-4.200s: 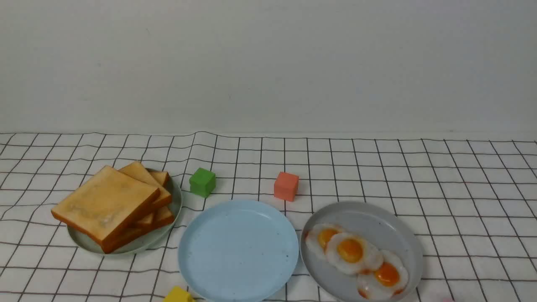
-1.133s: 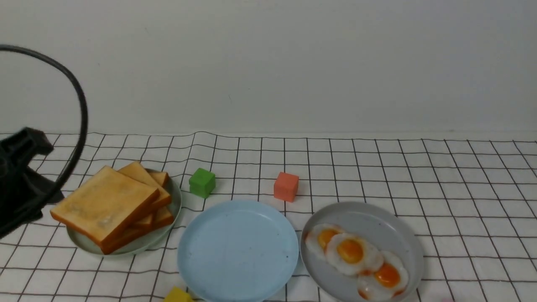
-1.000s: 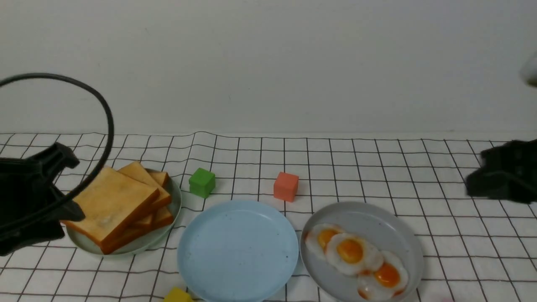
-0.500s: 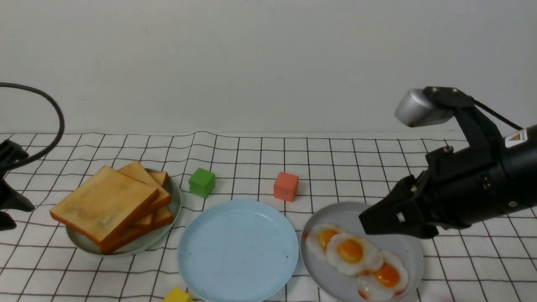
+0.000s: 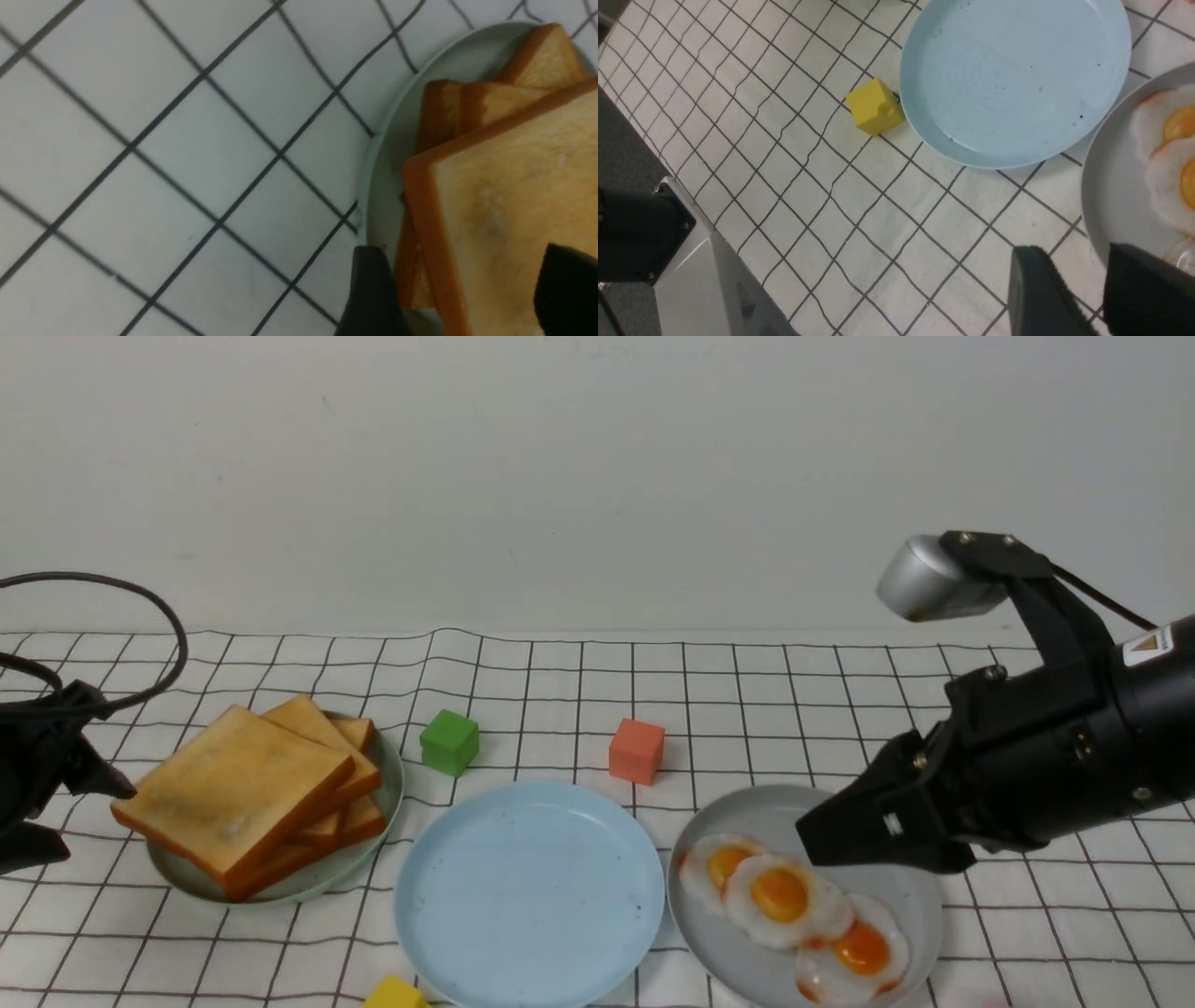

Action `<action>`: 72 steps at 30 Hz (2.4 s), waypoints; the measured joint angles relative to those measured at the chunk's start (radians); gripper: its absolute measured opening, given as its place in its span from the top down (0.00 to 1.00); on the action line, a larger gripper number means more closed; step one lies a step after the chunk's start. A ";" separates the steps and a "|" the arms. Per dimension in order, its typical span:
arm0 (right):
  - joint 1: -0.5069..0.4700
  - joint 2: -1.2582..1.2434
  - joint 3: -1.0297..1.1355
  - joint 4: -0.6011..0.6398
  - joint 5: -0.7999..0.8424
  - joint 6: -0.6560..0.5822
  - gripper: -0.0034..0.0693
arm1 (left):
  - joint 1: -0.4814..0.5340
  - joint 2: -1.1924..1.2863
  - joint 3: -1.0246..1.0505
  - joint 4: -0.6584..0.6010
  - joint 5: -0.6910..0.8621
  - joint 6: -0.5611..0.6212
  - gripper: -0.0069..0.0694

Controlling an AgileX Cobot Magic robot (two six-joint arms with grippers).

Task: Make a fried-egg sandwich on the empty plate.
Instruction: Use the left arm to grab a slice of bread, then use the left arm to put a slice of bread into the empty plate in the middle

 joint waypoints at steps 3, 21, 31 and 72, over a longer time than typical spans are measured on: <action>0.000 0.000 0.000 0.000 0.009 0.000 0.62 | 0.000 0.018 0.000 -0.100 -0.029 0.121 0.30; 0.000 0.000 0.000 0.000 0.058 0.000 0.62 | 0.000 0.151 -0.001 -0.308 -0.130 0.297 0.30; 0.000 0.000 0.000 0.000 0.106 -0.001 0.62 | 0.000 0.165 -0.002 -0.468 -0.151 0.446 0.62; 0.000 0.000 0.000 0.007 0.076 -0.130 0.62 | -0.374 0.301 -0.133 -0.692 0.273 1.160 0.87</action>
